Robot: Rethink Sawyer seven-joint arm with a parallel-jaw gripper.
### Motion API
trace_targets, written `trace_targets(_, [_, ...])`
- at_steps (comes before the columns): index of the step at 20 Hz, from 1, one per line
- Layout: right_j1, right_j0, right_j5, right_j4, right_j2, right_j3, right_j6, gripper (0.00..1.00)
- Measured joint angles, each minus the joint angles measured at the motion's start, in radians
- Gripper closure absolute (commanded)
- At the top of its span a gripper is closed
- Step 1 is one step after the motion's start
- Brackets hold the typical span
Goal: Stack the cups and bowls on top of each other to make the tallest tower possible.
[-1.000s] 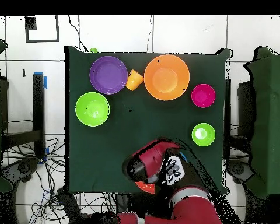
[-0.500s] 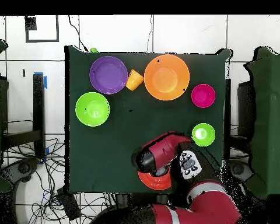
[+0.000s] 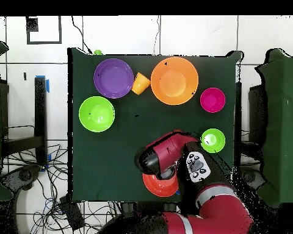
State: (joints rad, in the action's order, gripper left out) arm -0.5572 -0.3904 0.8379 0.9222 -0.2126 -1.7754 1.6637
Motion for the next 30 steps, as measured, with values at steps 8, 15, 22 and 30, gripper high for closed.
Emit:
trace_targets(8, [0.0,-0.004,0.0,-0.004,-0.029,0.032,0.0,0.0])
trace_targets(15, [0.0,-0.006,0.001,-0.048,-0.048,0.05,0.0,0.0])
trace_targets(22, [0.0,-0.006,0.035,-0.096,-0.058,0.059,0.0,0.0])
trace_targets(30, [0.0,-0.015,0.155,-0.191,-0.071,0.072,0.0,0.0])
